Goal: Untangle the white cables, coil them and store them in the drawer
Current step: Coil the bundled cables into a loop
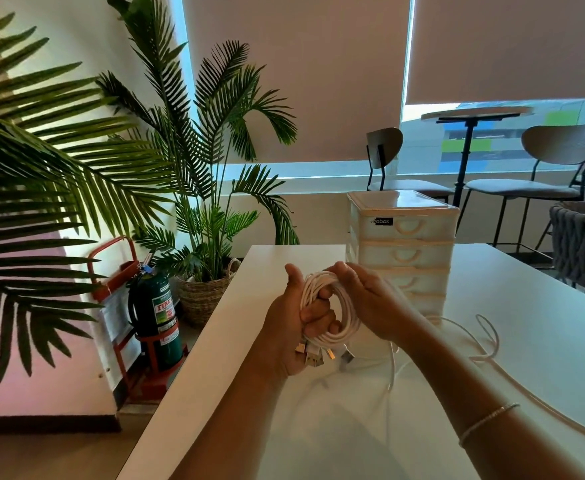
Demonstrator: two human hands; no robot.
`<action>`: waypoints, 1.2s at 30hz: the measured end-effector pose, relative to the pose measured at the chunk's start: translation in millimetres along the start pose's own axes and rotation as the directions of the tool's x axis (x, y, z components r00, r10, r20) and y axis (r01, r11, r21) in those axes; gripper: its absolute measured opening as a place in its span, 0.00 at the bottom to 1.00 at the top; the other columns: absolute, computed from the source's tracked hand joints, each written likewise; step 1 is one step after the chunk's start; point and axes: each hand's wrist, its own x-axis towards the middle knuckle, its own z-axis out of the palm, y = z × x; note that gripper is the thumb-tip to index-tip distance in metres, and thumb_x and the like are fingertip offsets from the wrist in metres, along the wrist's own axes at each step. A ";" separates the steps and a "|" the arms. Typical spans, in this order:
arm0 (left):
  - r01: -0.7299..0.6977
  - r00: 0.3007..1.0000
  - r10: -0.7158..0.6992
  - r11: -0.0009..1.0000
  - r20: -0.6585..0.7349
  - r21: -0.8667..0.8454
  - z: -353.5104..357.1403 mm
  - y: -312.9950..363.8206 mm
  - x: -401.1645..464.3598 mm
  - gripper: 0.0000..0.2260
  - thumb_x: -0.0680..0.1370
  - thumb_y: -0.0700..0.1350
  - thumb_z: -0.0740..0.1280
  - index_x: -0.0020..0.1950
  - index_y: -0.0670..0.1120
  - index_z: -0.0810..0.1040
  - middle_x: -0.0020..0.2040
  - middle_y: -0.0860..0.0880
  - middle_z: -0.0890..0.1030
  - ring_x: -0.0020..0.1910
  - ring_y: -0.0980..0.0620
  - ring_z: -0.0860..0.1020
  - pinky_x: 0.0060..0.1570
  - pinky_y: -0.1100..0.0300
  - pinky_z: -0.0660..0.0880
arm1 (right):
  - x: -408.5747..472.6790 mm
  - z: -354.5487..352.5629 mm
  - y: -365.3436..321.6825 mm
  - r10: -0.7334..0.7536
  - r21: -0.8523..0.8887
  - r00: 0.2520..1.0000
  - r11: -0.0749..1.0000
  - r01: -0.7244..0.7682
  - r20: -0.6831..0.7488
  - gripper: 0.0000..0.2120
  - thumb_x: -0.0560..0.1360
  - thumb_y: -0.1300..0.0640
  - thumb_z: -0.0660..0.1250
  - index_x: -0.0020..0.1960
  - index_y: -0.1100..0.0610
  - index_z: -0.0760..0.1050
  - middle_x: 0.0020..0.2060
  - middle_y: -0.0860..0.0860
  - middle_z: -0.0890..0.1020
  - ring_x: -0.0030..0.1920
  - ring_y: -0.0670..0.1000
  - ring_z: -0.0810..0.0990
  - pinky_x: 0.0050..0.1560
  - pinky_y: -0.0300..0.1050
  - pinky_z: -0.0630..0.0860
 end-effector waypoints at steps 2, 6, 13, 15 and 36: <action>0.000 1.000 0.000 1.000 0.019 -0.008 -0.2 -0.5 -1.2 0.28 0.76 0.64 0.45 0.36 0.42 0.69 0.16 0.54 0.61 0.14 0.60 0.59 0.22 0.68 0.70 | -0.7 5.7 -1.9 -0.011 -0.030 0.995 1.000 0.008 -0.098 0.27 0.80 0.44 0.46 0.48 0.62 0.77 0.42 0.55 0.80 0.43 0.51 0.76 0.39 0.41 0.65; 0.003 0.998 -0.003 1.000 0.059 -0.006 -3.5 -1.0 -1.6 0.27 0.70 0.65 0.50 0.32 0.43 0.73 0.16 0.54 0.62 0.14 0.60 0.60 0.23 0.67 0.70 | -1.5 10.3 -8.4 0.051 0.060 0.994 0.997 -0.045 -0.096 0.25 0.80 0.45 0.47 0.40 0.60 0.74 0.31 0.49 0.75 0.33 0.46 0.73 0.34 0.34 0.65; -0.045 0.982 0.023 0.992 0.186 0.114 -13.8 -4.8 1.1 0.21 0.60 0.63 0.75 0.33 0.46 0.78 0.18 0.56 0.65 0.16 0.61 0.64 0.26 0.65 0.72 | -1.9 13.3 -5.9 0.019 -0.088 0.988 0.996 -0.033 -0.152 0.21 0.80 0.46 0.47 0.39 0.56 0.71 0.30 0.48 0.74 0.32 0.45 0.71 0.33 0.37 0.65; -0.034 0.984 0.004 0.986 0.179 0.163 -13.8 -5.1 1.2 0.21 0.58 0.63 0.76 0.32 0.47 0.78 0.18 0.56 0.65 0.16 0.60 0.63 0.25 0.65 0.71 | -0.1 7.6 -4.9 0.029 -0.146 0.995 0.988 -0.043 -0.100 0.20 0.81 0.47 0.47 0.45 0.57 0.73 0.36 0.49 0.75 0.39 0.49 0.73 0.37 0.43 0.65; -0.082 0.995 0.070 0.980 0.077 0.179 -15.7 -7.7 6.5 0.23 0.52 0.64 0.78 0.30 0.48 0.78 0.17 0.55 0.64 0.16 0.60 0.62 0.24 0.65 0.65 | 3.1 19.2 -7.4 0.014 -0.020 0.940 1.000 -0.022 -0.340 0.26 0.79 0.46 0.55 0.33 0.62 0.77 0.28 0.56 0.79 0.30 0.52 0.78 0.36 0.46 0.73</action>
